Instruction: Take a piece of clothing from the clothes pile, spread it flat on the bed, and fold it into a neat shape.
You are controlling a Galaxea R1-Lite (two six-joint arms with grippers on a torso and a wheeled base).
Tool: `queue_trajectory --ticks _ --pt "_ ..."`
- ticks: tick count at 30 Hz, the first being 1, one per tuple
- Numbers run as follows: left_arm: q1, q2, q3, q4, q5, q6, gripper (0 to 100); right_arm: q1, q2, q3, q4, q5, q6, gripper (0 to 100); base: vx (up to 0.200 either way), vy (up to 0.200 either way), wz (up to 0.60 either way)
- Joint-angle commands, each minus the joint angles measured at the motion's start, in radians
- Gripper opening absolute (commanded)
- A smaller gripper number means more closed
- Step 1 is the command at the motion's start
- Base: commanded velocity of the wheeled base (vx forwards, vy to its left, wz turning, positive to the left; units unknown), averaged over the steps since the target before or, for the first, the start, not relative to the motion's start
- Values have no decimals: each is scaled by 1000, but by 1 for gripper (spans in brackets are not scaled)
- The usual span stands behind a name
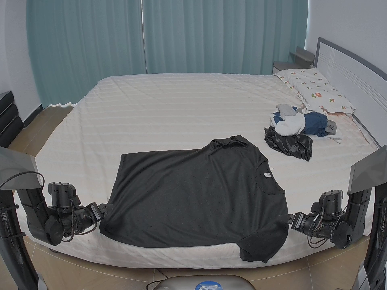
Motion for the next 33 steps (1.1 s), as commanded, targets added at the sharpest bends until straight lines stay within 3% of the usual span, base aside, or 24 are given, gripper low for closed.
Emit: queue_trajectory --ticks 1,7,8,33 --pt "-1 50 -112 65 0 -2 100 -24 89 -83 4 13 -2 100 0 0 0" --pt "-1 65 -192 139 1 -5 100 -22 107 -142 7 18 -2 100 0 0 0" --pt "-1 73 -201 142 1 -5 100 -21 109 -153 12 19 -2 0 0 0 0" --pt "-58 186 -405 231 15 9 100 -67 119 -316 40 12 10 0 0 0 0"
